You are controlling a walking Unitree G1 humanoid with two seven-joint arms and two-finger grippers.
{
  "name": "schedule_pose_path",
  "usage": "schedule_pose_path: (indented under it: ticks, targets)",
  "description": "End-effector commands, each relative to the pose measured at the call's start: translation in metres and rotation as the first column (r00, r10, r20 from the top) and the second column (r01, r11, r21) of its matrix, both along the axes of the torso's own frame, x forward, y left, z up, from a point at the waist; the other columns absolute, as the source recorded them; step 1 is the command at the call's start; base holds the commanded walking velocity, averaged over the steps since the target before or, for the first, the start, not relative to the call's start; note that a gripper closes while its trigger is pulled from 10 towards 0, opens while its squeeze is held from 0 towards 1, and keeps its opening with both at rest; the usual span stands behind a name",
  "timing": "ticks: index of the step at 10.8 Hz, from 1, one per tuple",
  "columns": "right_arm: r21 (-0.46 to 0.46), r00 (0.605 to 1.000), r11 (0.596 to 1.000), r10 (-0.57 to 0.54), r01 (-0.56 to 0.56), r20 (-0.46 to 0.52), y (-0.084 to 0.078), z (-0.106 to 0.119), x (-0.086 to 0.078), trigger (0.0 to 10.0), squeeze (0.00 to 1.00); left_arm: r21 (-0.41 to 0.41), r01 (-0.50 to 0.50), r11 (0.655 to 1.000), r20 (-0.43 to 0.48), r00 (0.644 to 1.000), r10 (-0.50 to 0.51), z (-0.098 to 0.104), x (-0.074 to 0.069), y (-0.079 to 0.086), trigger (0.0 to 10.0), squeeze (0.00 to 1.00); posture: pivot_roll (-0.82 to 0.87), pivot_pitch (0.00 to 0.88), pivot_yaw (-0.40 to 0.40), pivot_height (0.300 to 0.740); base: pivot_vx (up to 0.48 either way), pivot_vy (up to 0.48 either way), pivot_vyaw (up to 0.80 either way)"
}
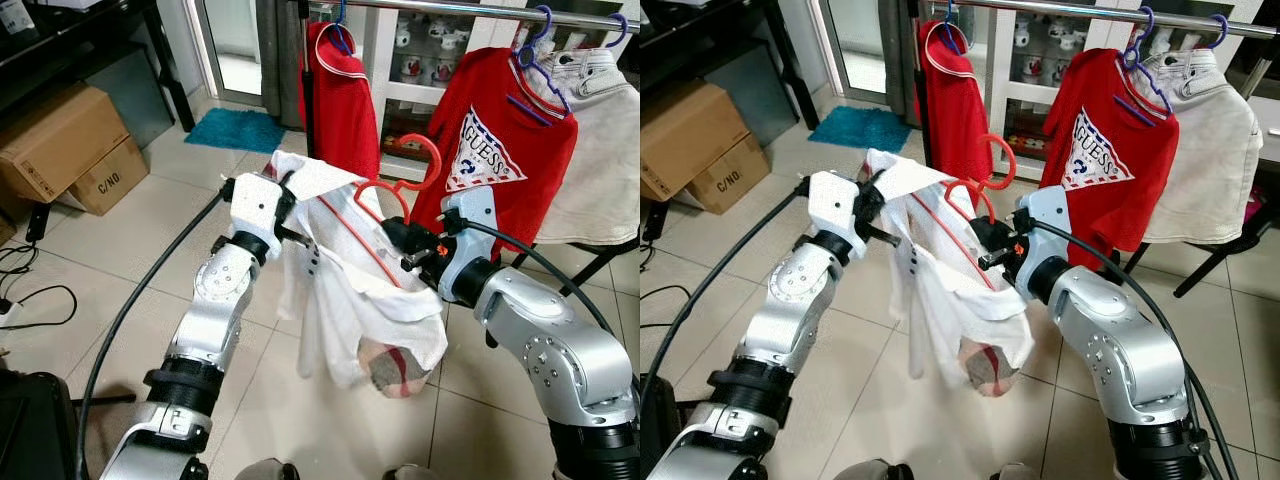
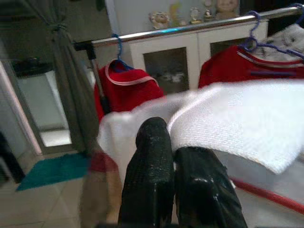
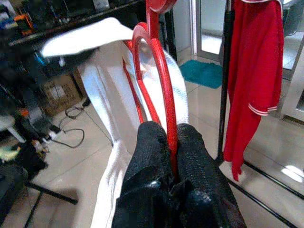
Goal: Hang hanger
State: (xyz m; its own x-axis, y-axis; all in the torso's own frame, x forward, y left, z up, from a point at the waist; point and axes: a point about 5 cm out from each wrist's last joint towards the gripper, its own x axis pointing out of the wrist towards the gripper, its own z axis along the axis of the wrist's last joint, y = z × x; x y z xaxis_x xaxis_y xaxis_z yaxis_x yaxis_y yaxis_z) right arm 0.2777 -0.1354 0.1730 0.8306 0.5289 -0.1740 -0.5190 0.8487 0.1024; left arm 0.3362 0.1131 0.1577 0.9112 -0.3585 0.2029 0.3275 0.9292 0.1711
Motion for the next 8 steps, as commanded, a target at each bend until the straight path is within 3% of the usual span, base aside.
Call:
schedule_pose_path:
  ticks: [1, 3, 5, 6, 8]
  targets:
    - [-0.037, 0.999, 0.998, -0.052, 0.052, -0.013, -0.008, -0.001, 0.004, 10.0, 0.0, -0.003, -0.073, 0.997, 0.03, 0.997, 0.073, 0.003, -0.001, 0.015, 0.0, 0.0, -0.17, 0.057, 0.063, 0.74, 0.0, 0.0, 0.0]
    - [-0.104, 0.998, 0.995, -0.005, -0.002, -0.064, -0.003, -0.012, -0.001, 10.0, 0.0, 0.008, -0.083, 0.997, 0.102, 0.991, 0.081, 0.015, -0.001, 0.018, 0.0, 0.0, -0.17, 0.061, 0.062, 0.74, 0.0, 0.0, 0.0]
    - [-0.085, 0.999, 0.996, -0.011, 0.006, -0.053, -0.001, -0.01, -0.001, 10.0, 0.0, 0.025, -0.044, 0.999, 0.074, 0.996, 0.043, 0.01, -0.002, 0.014, 0.0, 0.0, -0.17, 0.063, 0.069, 0.74, 0.0, 0.0, 0.0]
    - [-0.05, 0.998, 0.997, -0.054, 0.053, -0.034, -0.005, -0.004, 0.003, 10.0, 0.0, 0.081, -0.032, 0.996, -0.04, 0.999, 0.035, -0.013, -0.008, 0.014, 0.0, 0.0, -0.17, 0.066, 0.073, 0.74, 0.0, 0.0, 0.0]
    - [-0.03, 0.997, 0.997, -0.068, 0.068, -0.024, -0.005, 0.0, 0.005, 10.0, 0.0, 0.139, -0.05, 0.989, -0.178, 0.981, 0.074, -0.039, -0.015, 0.019, 0.0, 0.0, -0.17, 0.067, 0.073, 0.74, 0.0, 0.0, 0.0]
